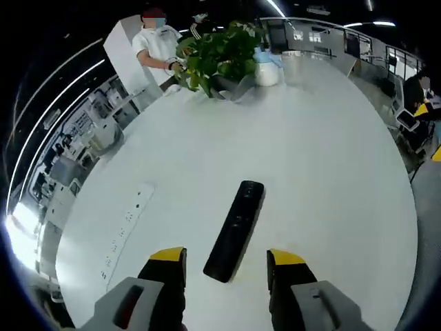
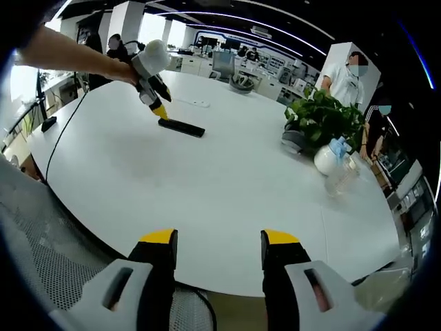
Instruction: Press the specified remote control buttons in sequence, fully releasing each button before pressing the next.
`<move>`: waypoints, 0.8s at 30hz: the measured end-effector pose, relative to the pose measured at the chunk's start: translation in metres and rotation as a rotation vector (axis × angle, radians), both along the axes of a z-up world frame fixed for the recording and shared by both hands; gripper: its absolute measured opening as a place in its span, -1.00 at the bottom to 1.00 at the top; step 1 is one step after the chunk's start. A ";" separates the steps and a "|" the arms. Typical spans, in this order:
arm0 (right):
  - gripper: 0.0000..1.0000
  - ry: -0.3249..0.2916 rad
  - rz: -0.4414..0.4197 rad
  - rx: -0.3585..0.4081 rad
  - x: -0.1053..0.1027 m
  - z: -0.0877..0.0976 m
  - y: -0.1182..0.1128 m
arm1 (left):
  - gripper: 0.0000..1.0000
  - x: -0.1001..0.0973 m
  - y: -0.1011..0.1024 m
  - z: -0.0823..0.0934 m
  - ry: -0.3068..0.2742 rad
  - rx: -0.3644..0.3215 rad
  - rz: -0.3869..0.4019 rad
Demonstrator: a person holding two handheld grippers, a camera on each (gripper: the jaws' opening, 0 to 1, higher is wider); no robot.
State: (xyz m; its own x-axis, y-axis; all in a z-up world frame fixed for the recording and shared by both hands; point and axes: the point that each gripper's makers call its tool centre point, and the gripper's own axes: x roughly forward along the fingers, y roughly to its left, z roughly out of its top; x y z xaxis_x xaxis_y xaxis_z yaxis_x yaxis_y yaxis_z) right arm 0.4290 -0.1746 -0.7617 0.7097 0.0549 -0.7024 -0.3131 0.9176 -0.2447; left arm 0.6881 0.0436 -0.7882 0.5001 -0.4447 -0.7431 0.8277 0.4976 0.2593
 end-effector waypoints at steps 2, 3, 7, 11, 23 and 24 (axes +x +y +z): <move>0.03 -0.007 0.003 -0.010 0.001 0.001 0.000 | -0.04 -0.011 0.002 0.010 -0.014 -0.028 0.022; 0.05 -0.013 0.001 -0.010 0.001 0.002 -0.001 | -0.03 -0.017 0.003 0.016 -0.018 -0.040 0.029; 0.04 -0.045 -0.020 0.024 0.003 0.008 -0.003 | 0.00 -0.050 0.005 0.037 -0.027 -0.086 0.044; 0.03 -0.051 -0.007 0.027 0.003 0.009 0.000 | 0.04 -0.085 0.000 0.055 -0.028 -0.187 0.079; 0.03 -0.077 -0.004 0.047 0.003 0.014 0.002 | 0.13 -0.183 0.015 0.072 -0.037 -0.285 0.169; 0.04 -0.076 -0.003 0.045 0.003 0.014 0.002 | 0.15 -0.188 0.017 0.074 -0.035 -0.300 0.181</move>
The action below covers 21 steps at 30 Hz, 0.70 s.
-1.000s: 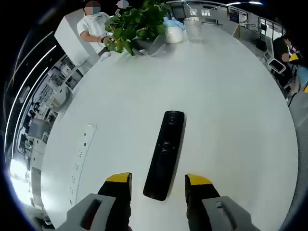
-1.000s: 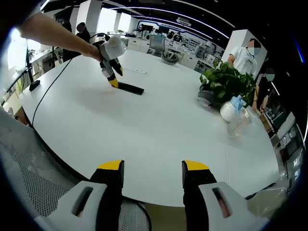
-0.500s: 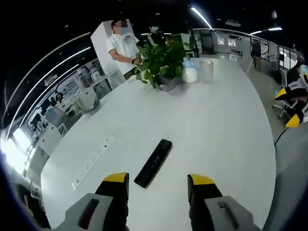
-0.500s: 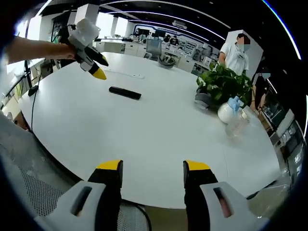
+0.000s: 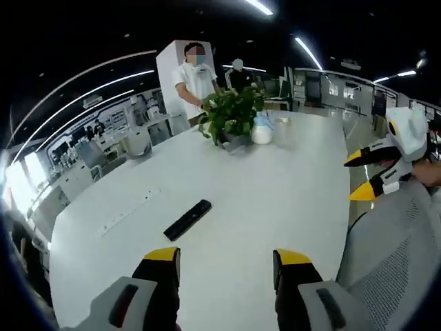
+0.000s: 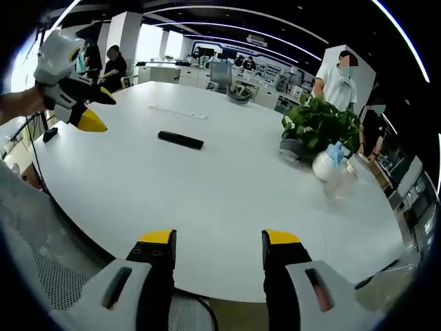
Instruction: Press the specified remote control buttons in sequence, fully releasing each button before pressing the next.
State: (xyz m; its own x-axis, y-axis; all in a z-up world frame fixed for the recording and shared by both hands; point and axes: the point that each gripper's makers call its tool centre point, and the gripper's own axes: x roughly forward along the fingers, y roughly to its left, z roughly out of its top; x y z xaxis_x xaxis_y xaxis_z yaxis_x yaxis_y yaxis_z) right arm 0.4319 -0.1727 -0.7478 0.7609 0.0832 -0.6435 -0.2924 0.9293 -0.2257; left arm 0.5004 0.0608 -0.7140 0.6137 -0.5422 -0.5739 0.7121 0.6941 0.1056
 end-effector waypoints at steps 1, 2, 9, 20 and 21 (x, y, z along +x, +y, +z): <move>0.04 -0.001 0.000 -0.001 0.000 0.000 0.000 | 0.18 -0.004 0.002 0.002 -0.001 -0.011 0.012; 0.06 -0.002 0.001 -0.003 0.000 0.000 0.000 | 0.18 -0.009 0.007 0.005 -0.007 -0.027 0.033; 0.12 -0.014 -0.004 0.001 0.001 0.002 -0.001 | 0.23 -0.044 0.028 0.012 -0.006 -0.087 0.144; 0.47 -0.122 -0.014 0.050 0.007 0.021 0.001 | 0.34 -0.086 0.074 0.005 -0.012 -0.173 0.362; 0.51 -0.128 -0.014 0.050 0.007 0.022 0.001 | 0.34 -0.088 0.079 0.005 -0.015 -0.179 0.385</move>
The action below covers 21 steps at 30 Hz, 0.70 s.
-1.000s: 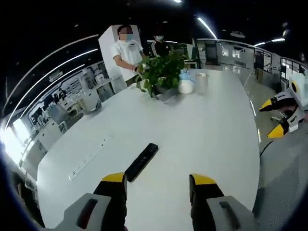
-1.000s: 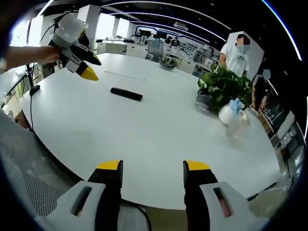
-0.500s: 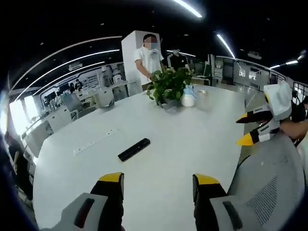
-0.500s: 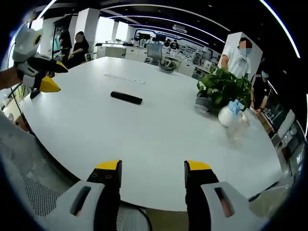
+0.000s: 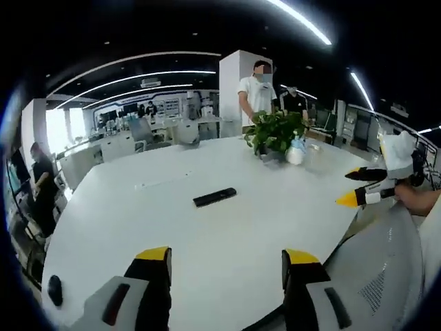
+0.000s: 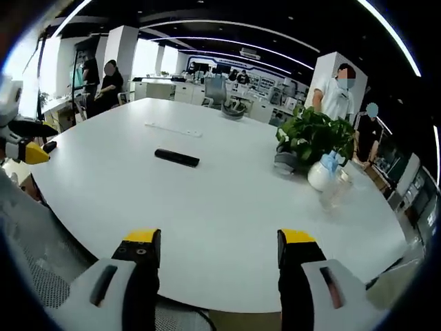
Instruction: Press the specified remote control buttons in sequence, fully releasing each button before pressing the next.
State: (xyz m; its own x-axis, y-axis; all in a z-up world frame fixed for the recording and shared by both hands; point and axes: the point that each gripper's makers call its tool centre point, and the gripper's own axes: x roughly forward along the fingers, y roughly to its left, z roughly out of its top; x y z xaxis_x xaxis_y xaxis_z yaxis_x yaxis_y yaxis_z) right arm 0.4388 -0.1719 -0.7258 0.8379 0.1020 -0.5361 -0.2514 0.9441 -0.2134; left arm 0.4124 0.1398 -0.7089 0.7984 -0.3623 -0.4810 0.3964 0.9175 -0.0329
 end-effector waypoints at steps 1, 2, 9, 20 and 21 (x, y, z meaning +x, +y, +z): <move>0.54 -0.006 0.001 0.002 0.000 0.001 0.000 | 0.33 0.001 0.007 0.005 -0.040 -0.008 0.032; 0.57 -0.014 0.000 0.006 0.001 0.002 0.000 | 0.34 0.000 0.011 0.007 -0.061 -0.015 0.048; 0.63 -0.014 0.000 0.020 0.002 0.003 0.001 | 0.58 -0.004 0.026 -0.004 -0.080 0.008 0.099; 0.92 -0.053 -0.035 0.031 0.005 0.009 -0.005 | 0.86 0.004 0.038 -0.004 -0.105 -0.006 0.180; 0.92 -0.054 -0.036 0.032 0.005 0.009 -0.005 | 0.87 0.004 0.039 -0.005 -0.105 -0.003 0.182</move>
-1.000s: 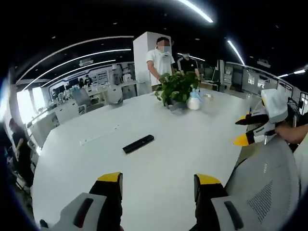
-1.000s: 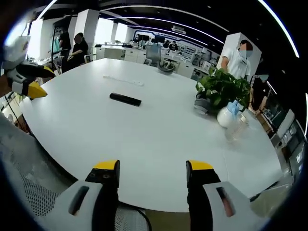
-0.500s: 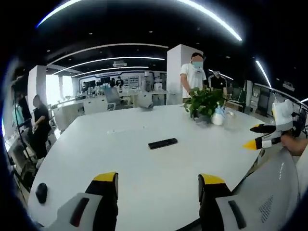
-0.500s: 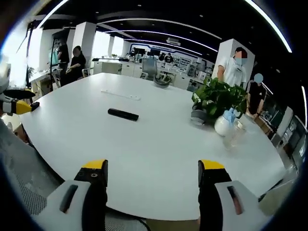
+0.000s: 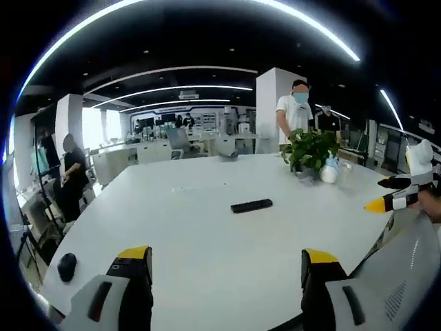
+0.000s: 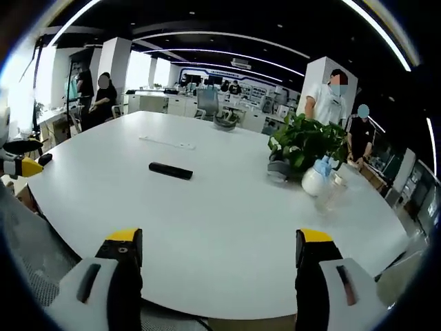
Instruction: Press the specified remote control buttons in sequence, fully releasing each button before pressing the next.
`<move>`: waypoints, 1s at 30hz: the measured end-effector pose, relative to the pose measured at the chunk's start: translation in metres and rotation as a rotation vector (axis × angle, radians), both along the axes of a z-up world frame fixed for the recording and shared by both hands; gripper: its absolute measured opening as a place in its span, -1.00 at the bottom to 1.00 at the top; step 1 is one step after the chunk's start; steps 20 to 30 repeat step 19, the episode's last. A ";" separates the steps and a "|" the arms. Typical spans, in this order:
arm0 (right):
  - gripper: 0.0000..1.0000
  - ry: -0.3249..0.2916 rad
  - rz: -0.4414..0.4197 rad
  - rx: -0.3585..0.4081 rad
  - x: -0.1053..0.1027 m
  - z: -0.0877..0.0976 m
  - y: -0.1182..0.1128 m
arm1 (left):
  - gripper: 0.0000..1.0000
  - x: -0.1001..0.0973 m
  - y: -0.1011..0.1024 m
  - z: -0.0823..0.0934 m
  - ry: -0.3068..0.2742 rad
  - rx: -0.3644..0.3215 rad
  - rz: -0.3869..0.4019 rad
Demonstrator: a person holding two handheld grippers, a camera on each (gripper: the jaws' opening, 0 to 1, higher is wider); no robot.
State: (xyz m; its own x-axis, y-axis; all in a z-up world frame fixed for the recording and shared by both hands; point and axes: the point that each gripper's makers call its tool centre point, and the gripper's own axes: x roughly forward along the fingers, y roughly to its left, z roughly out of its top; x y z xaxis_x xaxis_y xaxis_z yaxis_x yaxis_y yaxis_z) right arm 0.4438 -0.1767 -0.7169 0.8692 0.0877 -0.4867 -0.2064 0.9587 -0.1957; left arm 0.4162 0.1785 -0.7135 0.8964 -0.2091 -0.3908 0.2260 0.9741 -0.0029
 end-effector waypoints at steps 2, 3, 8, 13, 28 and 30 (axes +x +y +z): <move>0.94 -0.001 -0.001 -0.002 0.000 0.000 0.000 | 0.89 0.001 0.003 -0.004 0.005 0.024 0.007; 0.94 -0.001 -0.001 -0.003 0.000 0.000 0.000 | 0.90 0.001 0.003 -0.004 0.008 0.031 0.009; 0.92 0.004 -0.005 -0.018 0.000 -0.001 -0.002 | 0.89 0.001 0.004 -0.003 -0.001 0.048 0.017; 0.88 0.006 -0.015 -0.023 0.000 -0.002 -0.004 | 0.89 0.001 0.006 -0.007 0.008 0.070 0.022; 0.85 0.015 -0.010 -0.035 0.000 -0.003 -0.004 | 0.87 0.001 0.010 -0.010 0.018 0.074 0.035; 0.85 0.015 -0.010 -0.035 0.000 -0.003 -0.004 | 0.87 0.001 0.010 -0.010 0.018 0.074 0.035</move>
